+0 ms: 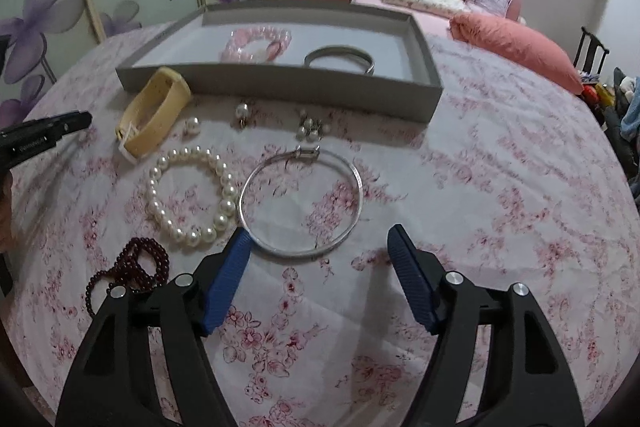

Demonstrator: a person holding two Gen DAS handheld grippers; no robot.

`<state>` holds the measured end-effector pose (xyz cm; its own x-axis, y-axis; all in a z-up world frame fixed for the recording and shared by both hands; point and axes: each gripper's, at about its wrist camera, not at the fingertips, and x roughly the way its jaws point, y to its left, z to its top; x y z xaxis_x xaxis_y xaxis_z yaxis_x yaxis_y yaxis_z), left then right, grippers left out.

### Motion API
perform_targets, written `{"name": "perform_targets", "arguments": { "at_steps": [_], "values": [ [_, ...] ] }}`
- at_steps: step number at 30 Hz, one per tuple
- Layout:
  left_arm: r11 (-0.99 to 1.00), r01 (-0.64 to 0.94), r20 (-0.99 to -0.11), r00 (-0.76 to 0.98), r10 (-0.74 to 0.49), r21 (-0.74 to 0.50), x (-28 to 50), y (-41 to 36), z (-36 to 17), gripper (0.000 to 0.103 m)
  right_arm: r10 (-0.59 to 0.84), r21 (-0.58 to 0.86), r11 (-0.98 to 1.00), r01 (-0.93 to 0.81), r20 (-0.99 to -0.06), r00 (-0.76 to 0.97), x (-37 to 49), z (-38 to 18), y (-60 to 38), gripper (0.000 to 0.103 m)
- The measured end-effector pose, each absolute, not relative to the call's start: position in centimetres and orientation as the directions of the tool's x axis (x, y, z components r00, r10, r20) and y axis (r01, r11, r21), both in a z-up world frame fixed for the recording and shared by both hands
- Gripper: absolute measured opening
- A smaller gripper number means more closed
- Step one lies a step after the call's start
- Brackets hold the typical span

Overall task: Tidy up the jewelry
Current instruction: 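Grasp the silver hoop bangle by its clasp with the right tool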

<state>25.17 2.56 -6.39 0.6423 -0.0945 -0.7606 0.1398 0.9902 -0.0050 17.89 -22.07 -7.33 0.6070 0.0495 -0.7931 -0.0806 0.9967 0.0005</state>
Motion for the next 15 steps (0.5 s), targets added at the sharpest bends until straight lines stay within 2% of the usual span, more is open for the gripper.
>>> {"name": "perform_targets", "arguments": {
  "at_steps": [12,15],
  "values": [
    [0.990,0.142,-0.760,0.642,-0.101,-0.012,24.9,2.4,-6.3,0.022,0.073,0.011,0.994,-0.107,-0.801,0.595,20.5,-7.3,-20.7,0.076],
    [0.990,0.142,-0.760,0.642,-0.101,-0.012,25.0,2.4,-6.3,0.022,0.077,0.014,0.994,-0.110,-0.795,0.601,20.3,-7.3,-20.8,0.072]
  ]
}}
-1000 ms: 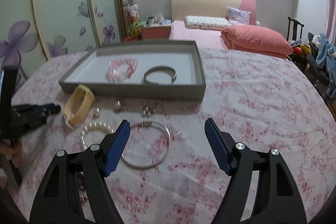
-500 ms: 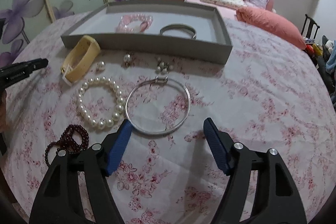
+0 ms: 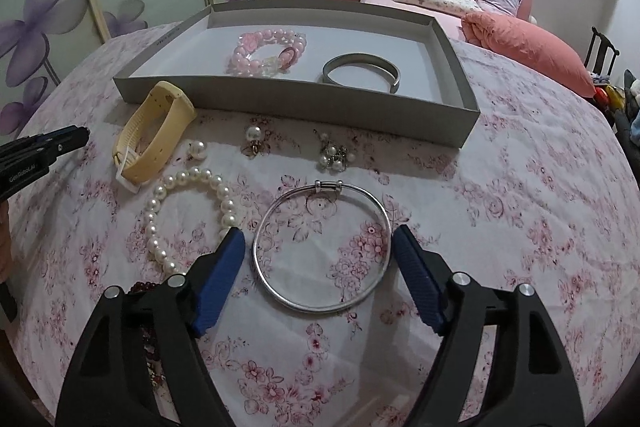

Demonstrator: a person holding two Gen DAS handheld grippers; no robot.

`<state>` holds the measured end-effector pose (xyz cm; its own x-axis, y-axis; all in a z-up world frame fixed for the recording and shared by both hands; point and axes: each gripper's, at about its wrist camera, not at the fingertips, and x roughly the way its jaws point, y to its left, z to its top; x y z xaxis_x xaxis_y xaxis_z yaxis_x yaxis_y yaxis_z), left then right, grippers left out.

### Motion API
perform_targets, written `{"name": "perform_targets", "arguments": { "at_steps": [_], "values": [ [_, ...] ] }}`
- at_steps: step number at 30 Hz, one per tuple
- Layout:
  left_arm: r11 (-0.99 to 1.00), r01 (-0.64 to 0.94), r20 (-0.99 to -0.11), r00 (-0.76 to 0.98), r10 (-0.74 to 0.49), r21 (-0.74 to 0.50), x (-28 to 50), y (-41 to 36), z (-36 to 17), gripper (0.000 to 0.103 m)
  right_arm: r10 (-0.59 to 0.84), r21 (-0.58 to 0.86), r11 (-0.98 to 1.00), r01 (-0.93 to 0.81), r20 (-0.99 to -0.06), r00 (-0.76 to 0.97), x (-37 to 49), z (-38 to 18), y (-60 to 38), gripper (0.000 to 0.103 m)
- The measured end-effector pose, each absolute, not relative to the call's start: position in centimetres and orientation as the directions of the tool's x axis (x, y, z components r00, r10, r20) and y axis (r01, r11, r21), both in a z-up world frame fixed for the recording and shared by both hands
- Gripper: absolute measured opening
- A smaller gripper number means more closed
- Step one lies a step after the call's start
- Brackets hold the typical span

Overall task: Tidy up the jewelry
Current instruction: 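Grasp the silver hoop bangle by its clasp with the right tool, then lower the hoop into the gray tray with the right tool while the left tool drops the ring there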

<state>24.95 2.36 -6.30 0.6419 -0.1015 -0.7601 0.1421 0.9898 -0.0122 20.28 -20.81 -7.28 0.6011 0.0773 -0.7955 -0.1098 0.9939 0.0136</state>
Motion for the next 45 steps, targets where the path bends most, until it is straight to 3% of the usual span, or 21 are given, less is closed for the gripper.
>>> {"name": "perform_targets", "arguments": {
  "at_steps": [8,16,32,45],
  "values": [
    [0.989,0.146,-0.756,0.645,-0.111,-0.021,24.6,2.1,-6.1,0.022,0.066,0.025,0.997,-0.076,-0.784,0.617,19.4,-7.1,-21.7,0.071],
    [0.990,0.137,-0.720,0.683,-0.124,-0.041,23.4,2.3,-5.0,0.022,0.072,0.054,0.997,-0.048,-0.717,0.694,17.7,-5.3,-22.1,0.071],
    [0.987,0.156,-0.487,0.860,-0.150,-0.028,17.8,0.0,0.0,0.022,0.097,0.109,0.993,-0.053,-0.458,0.884,13.6,-0.8,-19.9,0.071],
    [0.988,0.147,-0.309,0.942,-0.129,0.038,14.1,-2.0,2.2,0.022,0.017,0.060,0.998,-0.002,-0.249,0.968,11.0,1.2,-19.1,0.071]
  ]
}}
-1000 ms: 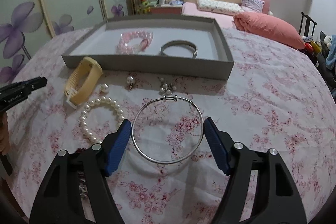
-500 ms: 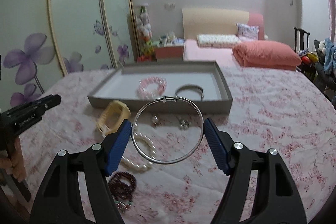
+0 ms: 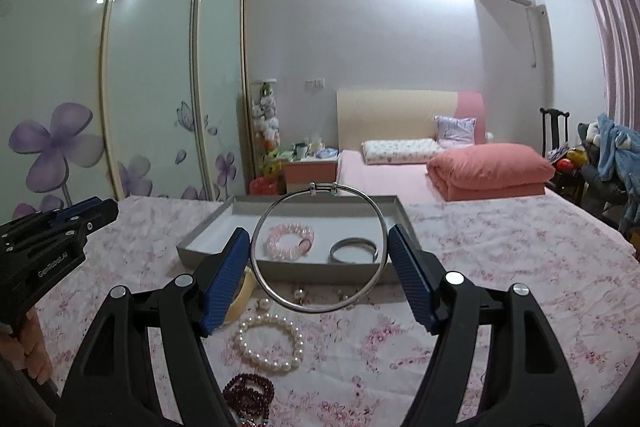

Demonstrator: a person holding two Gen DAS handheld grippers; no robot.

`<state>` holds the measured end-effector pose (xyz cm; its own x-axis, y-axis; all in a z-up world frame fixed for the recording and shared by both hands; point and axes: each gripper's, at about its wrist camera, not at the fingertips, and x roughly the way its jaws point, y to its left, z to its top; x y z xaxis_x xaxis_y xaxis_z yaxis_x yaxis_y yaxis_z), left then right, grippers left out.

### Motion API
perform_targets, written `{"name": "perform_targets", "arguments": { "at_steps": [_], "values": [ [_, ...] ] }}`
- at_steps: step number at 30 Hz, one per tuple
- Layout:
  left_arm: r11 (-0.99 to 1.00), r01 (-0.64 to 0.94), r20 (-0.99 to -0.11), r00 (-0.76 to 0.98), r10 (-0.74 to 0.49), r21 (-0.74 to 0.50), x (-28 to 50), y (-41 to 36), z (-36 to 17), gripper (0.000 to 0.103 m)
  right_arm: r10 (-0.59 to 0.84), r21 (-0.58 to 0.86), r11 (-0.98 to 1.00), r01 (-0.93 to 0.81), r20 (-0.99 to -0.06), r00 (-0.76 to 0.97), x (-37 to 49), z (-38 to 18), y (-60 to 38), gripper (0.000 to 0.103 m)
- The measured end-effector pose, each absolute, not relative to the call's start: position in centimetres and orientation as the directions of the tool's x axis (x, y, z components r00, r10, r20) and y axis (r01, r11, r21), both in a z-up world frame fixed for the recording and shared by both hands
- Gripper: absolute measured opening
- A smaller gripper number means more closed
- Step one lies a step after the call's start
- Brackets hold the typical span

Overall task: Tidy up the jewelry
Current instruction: 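Lower the hoop into the gray tray with the right tool while the left tool drops the ring there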

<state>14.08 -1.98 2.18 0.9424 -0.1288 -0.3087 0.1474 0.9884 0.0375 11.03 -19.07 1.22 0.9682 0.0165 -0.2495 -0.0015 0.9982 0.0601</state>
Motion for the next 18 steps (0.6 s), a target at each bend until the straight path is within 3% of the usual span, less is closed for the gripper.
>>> {"name": "perform_targets", "arguments": {
  "at_steps": [18],
  "values": [
    [0.989,0.149,-0.288,0.948,-0.137,0.018,14.9,-2.3,2.3,0.022,-0.019,0.023,0.999,0.024,-0.172,0.985,11.0,1.9,-18.6,0.071]
  ]
}}
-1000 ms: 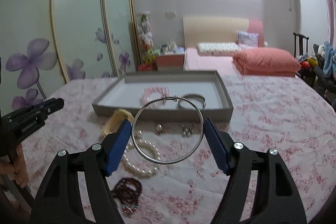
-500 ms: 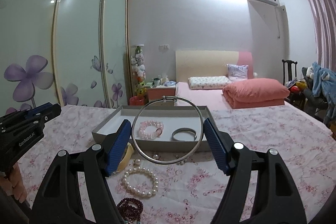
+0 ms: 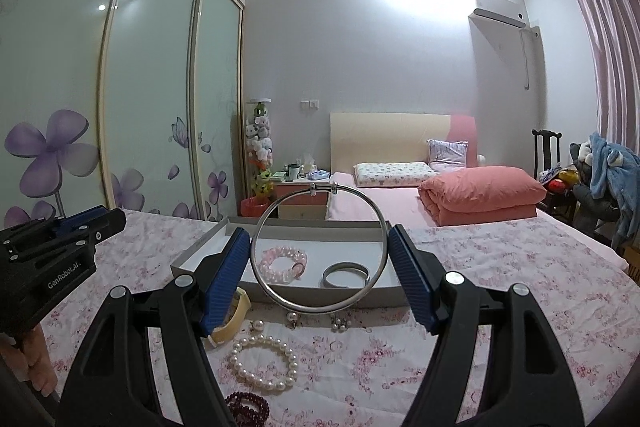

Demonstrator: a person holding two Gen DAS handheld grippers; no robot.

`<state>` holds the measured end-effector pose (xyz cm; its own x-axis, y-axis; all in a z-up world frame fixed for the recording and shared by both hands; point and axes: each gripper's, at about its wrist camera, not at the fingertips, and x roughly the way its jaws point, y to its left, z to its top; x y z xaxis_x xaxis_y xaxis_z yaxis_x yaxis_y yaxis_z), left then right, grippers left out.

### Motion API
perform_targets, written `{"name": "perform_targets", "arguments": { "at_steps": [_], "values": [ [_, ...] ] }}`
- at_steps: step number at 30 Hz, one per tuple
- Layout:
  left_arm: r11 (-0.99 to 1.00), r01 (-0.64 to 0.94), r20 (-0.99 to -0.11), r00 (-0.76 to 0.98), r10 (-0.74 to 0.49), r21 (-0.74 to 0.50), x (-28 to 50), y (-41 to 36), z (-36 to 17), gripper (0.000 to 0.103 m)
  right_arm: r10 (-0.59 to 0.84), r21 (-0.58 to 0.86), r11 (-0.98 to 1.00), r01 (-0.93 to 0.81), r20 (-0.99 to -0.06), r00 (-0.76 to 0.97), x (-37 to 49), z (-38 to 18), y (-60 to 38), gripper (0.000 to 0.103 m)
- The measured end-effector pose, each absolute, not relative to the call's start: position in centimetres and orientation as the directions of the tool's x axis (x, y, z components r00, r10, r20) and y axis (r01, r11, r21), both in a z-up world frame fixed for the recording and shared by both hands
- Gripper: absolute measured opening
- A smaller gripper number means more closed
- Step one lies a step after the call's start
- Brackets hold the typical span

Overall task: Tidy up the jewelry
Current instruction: 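Lower the hoop into the gray tray with the right tool while the left tool drops the ring there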

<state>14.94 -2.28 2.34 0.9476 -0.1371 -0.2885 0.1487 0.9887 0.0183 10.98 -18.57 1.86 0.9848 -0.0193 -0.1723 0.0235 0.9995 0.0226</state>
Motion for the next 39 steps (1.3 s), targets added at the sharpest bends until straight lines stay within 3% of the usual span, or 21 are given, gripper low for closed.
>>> {"name": "perform_targets", "arguments": {
  "at_steps": [19,24,33,39],
  "values": [
    [0.993,0.117,-0.305,0.947,-0.106,0.019,22.4,-3.8,2.6,0.022,-0.055,0.031,0.998,0.062,-0.191,0.980,18.3,2.8,-20.1,0.071],
    [0.992,0.123,-0.375,0.921,-0.111,0.009,27.0,-4.9,1.4,0.022,-0.051,0.038,0.997,0.064,-0.268,0.962,22.7,1.4,-20.9,0.071],
    [0.988,0.151,-0.553,0.819,-0.150,-0.044,34.7,-6.0,-1.9,0.022,-0.008,0.086,0.994,0.061,-0.515,0.857,29.6,-2.5,-22.3,0.071],
    [0.985,0.169,-0.592,0.790,-0.159,-0.039,36.1,-6.6,-3.3,0.022,0.008,0.115,0.991,0.072,-0.578,0.816,30.8,-3.4,-22.7,0.071]
  ]
}}
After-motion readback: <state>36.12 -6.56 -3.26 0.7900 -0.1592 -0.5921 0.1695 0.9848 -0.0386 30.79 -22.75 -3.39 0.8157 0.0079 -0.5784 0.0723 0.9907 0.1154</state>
